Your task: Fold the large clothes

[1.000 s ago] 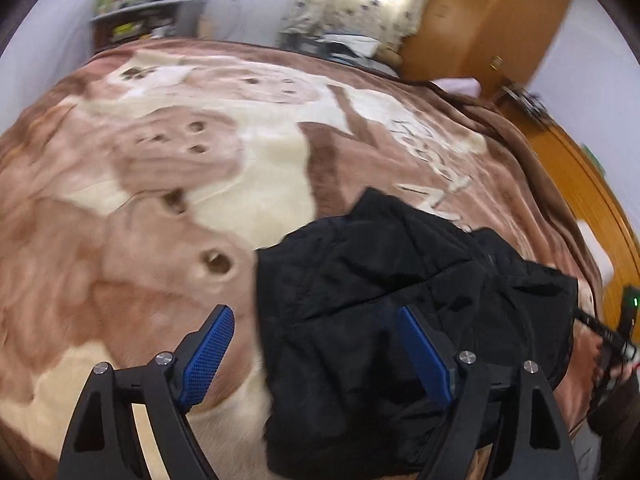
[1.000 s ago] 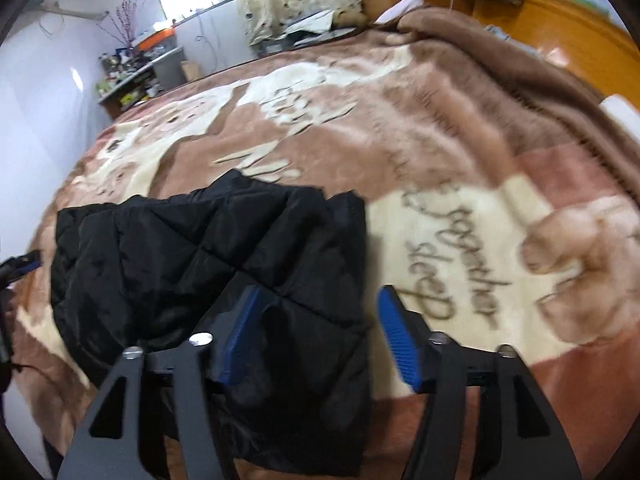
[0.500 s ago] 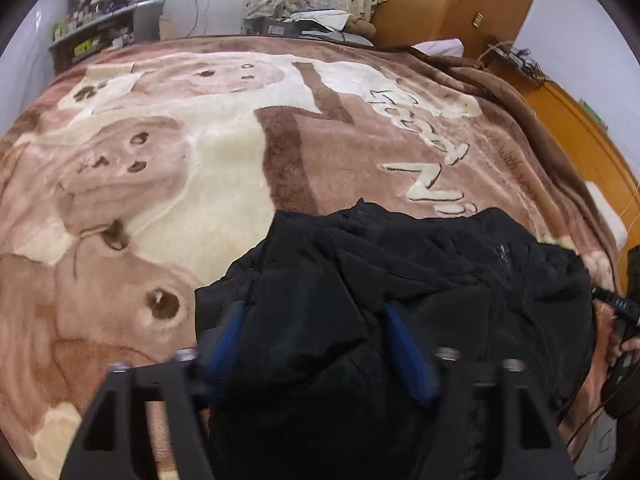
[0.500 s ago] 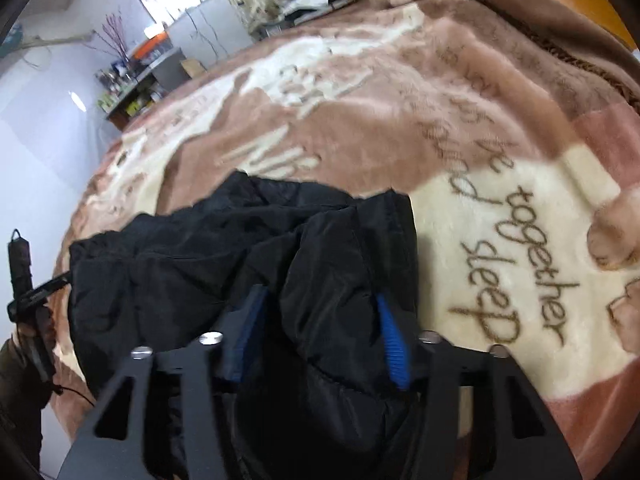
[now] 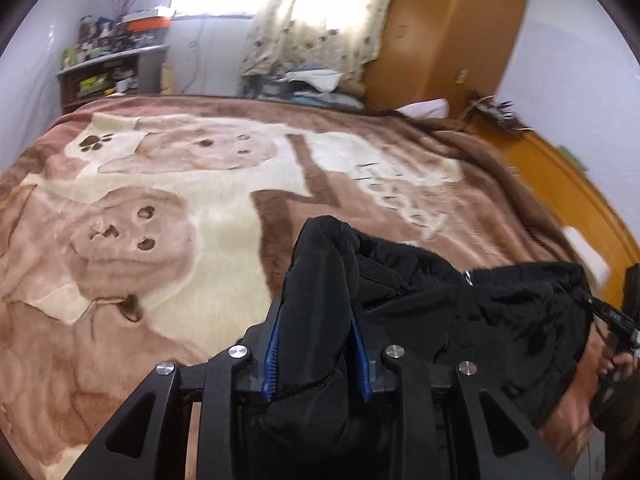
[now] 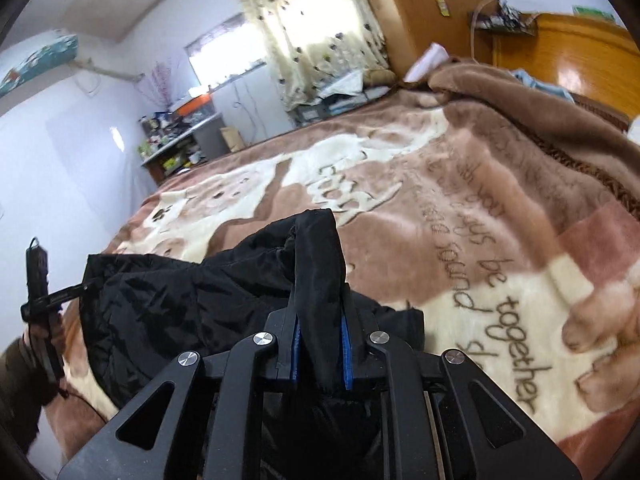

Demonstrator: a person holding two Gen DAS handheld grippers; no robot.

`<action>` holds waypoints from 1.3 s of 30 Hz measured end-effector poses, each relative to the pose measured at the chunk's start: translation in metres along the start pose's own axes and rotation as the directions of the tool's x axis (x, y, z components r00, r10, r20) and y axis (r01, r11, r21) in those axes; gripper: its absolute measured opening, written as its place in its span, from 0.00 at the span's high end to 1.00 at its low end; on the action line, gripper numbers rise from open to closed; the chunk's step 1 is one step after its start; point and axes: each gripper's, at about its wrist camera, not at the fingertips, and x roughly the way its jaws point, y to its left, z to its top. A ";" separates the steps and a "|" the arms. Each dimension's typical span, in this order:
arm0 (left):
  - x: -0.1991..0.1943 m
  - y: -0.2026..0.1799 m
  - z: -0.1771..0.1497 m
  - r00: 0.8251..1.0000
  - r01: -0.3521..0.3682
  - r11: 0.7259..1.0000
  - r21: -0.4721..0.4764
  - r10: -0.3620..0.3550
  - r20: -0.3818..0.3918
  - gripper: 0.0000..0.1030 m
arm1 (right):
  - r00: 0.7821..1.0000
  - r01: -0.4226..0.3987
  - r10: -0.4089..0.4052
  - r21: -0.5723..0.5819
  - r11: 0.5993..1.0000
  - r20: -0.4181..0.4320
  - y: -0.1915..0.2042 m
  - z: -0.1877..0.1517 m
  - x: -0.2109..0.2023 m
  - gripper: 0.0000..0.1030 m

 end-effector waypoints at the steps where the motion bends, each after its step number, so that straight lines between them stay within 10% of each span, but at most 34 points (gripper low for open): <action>1: 0.016 -0.002 -0.001 0.999 -0.036 0.999 0.011 0.037 -0.031 0.68 | 0.998 0.034 -0.033 0.003 0.999 -0.047 -0.003 0.001 0.016 0.85; 5: 0.078 -0.003 -0.018 0.969 -0.153 0.986 0.066 0.163 -0.186 0.60 | 0.956 0.171 -0.170 -0.014 0.985 -0.238 -0.015 -0.013 0.082 0.81; 27: 0.129 -0.007 -0.039 0.914 -0.235 0.958 0.166 0.276 -0.297 0.54 | 0.801 0.287 -0.411 -0.323 0.902 -0.435 0.001 -0.045 0.155 0.69; 34: 0.047 0.022 -0.022 0.967 -0.189 0.978 -0.087 0.170 -0.192 0.41 | 0.902 0.364 -0.394 -0.181 0.914 -0.177 0.015 -0.018 0.062 0.55; 39: -0.025 -0.012 -0.047 0.968 -0.250 0.968 -0.004 0.250 -0.025 0.40 | 0.932 0.358 -0.363 -0.167 0.919 0.002 0.047 -0.034 -0.002 0.50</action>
